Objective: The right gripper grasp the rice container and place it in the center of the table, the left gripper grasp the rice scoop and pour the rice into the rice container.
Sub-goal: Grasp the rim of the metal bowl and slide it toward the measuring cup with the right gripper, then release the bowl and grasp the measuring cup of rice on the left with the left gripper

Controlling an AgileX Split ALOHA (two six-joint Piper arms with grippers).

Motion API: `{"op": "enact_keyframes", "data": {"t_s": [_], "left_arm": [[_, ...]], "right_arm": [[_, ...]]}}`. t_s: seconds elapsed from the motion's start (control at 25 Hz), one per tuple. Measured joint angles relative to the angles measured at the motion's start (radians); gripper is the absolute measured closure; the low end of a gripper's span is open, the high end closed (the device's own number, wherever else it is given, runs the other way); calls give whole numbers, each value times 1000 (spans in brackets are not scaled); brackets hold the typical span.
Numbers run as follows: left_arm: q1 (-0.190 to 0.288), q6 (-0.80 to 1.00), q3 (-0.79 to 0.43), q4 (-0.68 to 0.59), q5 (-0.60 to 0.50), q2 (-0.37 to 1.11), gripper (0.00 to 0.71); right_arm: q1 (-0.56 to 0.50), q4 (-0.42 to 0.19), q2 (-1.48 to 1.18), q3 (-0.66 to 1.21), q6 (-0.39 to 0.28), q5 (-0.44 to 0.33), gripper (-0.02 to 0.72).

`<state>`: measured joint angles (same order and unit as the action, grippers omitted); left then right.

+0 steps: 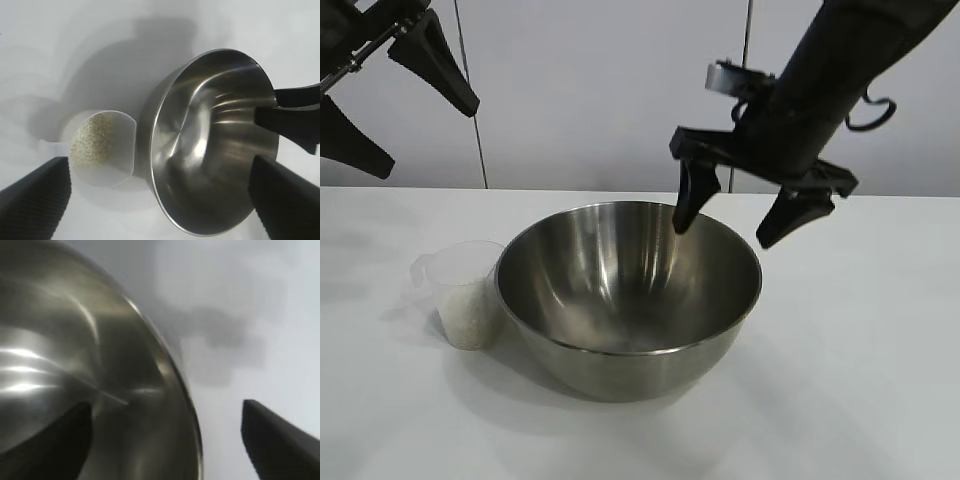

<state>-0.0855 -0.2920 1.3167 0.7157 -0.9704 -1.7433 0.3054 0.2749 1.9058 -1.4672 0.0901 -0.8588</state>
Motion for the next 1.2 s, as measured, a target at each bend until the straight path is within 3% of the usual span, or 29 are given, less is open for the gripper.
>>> {"op": "enact_keyframes", "data": {"t_s": [0.28,0.44,0.72,0.96,1.2], "left_arm": [[0,0,0,0,0,0,18],[0,0,0,0,2,0,18],[0,0,0,0,2,0,18],[0,0,0,0,2,0,18],[0,0,0,1,2,0,18]], "right_arm": [[-129,-268,-20,-188,-12,-278,46],[-248,-343,-22,-195,-12,-358,64],[-307,-319,-244,-91,-15,-362,64],[-307,-312,-714,205,-56,-376,64],[-307,-312,-1287,556,-64,-278,64]]}}
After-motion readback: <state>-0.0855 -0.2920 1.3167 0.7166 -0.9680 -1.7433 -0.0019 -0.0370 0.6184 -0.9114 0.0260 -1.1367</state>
